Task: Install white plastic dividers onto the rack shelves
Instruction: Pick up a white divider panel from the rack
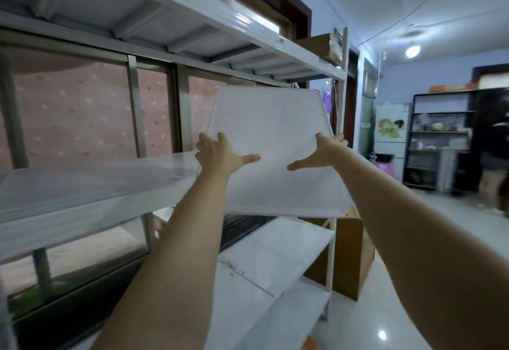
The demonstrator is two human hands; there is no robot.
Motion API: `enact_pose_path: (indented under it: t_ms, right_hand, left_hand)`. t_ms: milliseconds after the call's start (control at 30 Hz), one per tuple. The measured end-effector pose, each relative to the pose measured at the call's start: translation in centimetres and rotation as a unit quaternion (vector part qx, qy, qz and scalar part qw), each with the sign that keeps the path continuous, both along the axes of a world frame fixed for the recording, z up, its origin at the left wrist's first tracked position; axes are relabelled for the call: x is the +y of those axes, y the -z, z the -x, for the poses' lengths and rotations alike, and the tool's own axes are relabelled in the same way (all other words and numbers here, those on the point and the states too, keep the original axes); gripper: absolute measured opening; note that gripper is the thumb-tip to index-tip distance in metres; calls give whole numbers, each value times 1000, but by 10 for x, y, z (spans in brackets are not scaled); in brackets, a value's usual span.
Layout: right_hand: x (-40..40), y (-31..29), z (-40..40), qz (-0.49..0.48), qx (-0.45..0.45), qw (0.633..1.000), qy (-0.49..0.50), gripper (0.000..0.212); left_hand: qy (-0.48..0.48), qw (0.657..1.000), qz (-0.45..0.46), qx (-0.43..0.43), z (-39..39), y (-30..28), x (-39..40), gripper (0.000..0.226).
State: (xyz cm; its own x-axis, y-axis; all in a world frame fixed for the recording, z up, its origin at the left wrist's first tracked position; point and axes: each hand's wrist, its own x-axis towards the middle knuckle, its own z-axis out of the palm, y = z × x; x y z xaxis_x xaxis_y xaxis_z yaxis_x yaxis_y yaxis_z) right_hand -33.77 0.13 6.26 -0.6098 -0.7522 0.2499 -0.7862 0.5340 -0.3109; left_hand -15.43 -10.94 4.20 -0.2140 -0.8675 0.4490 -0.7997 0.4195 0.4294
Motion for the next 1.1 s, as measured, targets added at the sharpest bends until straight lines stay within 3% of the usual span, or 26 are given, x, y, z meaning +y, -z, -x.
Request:
enact_pose_path:
  t_ms: [600,1100]
  right_hand:
    - [115,34,217,5,-28,990,140,117]
    - [125,93,366,27,-91,978,186,112]
  left_hand:
    - [114,993,-20,-14,252,27,77,113]
    - [157,984,-59,-55,416,80,75,121]
